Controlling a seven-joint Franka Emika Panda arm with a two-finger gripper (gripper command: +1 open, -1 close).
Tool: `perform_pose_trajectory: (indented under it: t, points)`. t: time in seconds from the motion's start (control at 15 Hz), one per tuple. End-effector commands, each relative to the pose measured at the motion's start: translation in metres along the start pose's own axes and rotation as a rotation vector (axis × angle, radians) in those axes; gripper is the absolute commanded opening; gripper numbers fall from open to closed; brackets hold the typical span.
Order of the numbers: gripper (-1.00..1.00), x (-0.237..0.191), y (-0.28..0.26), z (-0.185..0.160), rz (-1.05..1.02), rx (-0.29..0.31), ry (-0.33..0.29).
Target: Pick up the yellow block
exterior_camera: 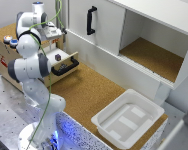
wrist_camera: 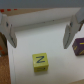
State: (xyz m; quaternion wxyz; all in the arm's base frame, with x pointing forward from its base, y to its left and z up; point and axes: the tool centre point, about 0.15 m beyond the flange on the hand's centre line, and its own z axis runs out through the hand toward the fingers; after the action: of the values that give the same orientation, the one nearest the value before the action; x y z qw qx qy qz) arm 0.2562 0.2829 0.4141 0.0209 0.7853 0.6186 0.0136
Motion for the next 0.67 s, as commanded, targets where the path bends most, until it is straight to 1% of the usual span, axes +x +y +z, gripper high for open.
perform_pose_trajectory:
  t: [0.0, 0.07, 0.27, 0.4, 0.6]
  points:
    - [1.0, -0.002, -0.01, 0.043, -0.069, -0.063, 0.098]
    - [1.0, 0.001, -0.011, 0.048, -0.069, -0.078, 0.103]
    - [1.0, 0.007, -0.007, 0.067, -0.066, -0.095, 0.096]
    - [1.0, 0.004, -0.006, 0.081, -0.081, -0.084, 0.073]
    - [1.0, -0.005, -0.003, 0.093, -0.068, -0.059, 0.064]
